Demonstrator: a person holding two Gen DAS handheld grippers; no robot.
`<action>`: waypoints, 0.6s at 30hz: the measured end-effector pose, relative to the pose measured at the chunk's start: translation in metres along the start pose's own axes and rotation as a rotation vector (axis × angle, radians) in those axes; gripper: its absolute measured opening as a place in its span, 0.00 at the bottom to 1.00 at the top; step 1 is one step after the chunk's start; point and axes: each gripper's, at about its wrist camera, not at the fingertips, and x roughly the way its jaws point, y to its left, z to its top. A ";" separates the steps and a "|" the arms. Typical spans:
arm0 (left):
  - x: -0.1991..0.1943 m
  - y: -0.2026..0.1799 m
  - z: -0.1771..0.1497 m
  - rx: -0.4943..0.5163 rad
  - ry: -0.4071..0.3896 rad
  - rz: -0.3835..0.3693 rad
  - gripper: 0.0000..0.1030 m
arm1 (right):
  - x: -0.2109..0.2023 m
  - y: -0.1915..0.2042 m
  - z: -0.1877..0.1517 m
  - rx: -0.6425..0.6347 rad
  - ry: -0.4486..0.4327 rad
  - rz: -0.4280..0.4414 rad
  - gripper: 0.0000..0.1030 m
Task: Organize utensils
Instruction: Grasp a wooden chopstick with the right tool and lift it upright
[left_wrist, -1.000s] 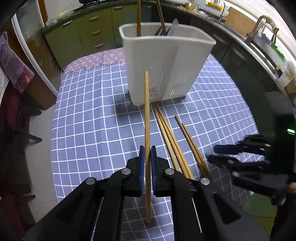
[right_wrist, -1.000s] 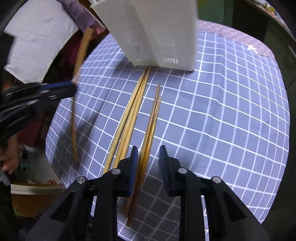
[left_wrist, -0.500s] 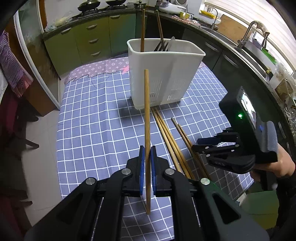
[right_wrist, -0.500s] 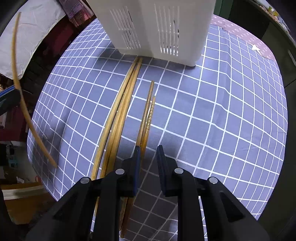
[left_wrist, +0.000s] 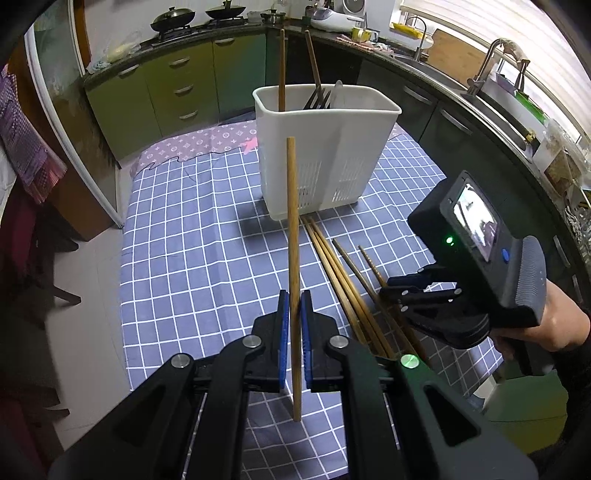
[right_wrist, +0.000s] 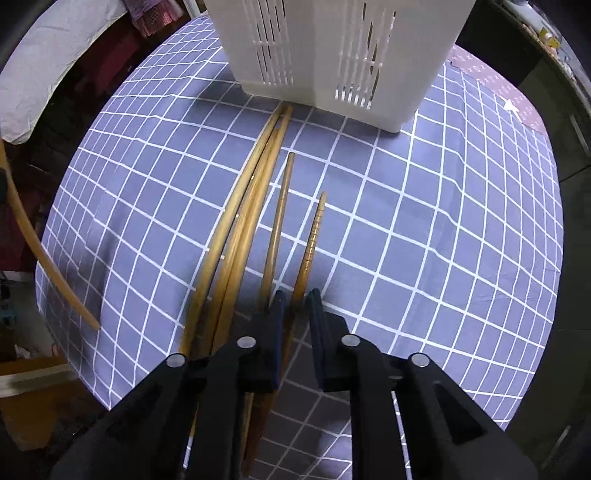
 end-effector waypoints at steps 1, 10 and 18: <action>-0.001 0.000 0.000 0.001 -0.002 0.000 0.06 | 0.000 0.000 0.000 0.006 -0.003 0.007 0.08; -0.008 0.001 -0.003 0.016 -0.013 0.010 0.06 | -0.035 -0.015 -0.012 0.048 -0.127 0.086 0.07; -0.018 -0.001 -0.006 0.032 -0.032 0.011 0.06 | -0.112 -0.035 -0.046 0.082 -0.353 0.125 0.07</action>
